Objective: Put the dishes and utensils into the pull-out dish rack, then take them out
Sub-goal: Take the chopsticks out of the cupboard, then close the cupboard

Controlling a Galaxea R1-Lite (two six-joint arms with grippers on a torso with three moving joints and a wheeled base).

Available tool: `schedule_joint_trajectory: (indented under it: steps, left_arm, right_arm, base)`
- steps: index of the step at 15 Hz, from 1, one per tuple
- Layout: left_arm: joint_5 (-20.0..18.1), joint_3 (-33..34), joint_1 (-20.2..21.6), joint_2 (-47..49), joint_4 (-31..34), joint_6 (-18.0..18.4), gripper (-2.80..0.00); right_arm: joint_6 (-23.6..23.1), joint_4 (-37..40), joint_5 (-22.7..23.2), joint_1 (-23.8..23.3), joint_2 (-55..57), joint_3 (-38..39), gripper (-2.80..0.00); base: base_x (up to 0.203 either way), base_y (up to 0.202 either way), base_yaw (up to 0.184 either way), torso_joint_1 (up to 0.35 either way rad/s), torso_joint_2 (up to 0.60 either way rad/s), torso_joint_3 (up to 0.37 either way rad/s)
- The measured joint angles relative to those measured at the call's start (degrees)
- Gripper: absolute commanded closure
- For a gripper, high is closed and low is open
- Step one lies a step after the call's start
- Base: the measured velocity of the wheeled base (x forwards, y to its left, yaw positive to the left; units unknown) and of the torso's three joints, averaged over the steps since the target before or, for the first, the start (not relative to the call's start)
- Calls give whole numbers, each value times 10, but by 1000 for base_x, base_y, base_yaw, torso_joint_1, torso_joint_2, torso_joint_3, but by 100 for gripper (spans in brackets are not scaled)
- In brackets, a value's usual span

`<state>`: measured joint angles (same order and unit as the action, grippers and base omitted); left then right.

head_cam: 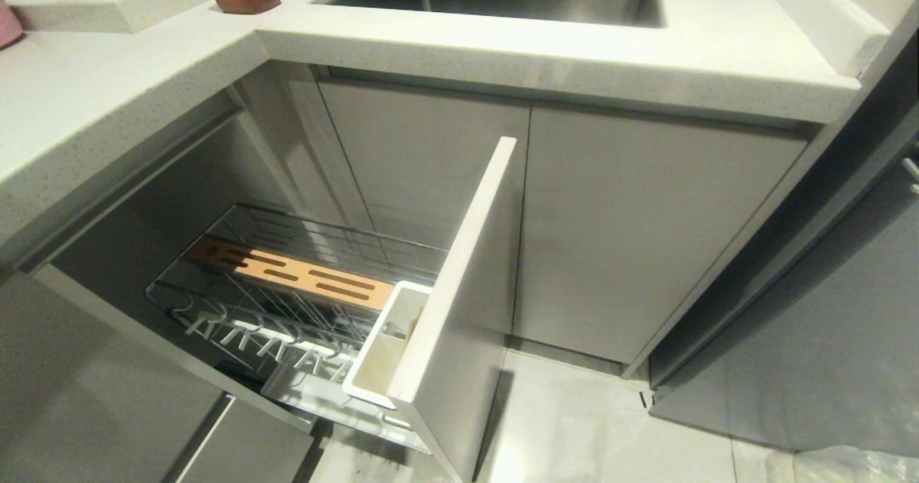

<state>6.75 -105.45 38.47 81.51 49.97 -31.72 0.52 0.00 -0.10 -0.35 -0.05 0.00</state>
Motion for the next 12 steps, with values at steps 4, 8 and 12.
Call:
schedule_joint_trajectory:
  steps: [4,8,12]
  left_arm:
    - [-1,-2,0,1,1,0,-280]
    - [-1,-9,0,1,1,0,-280]
    - [0,-17,0,1,0,0,-280]
  right_arm:
    - [0,0,0,0,0,0,0]
    - [0,0,0,0,0,0,0]
    - [0,0,0,0,0,0,0]
  base:
    - [0,0,0,0,0,0]
    - [0,0,0,0,0,0]
    - [0,0,0,0,0,0]
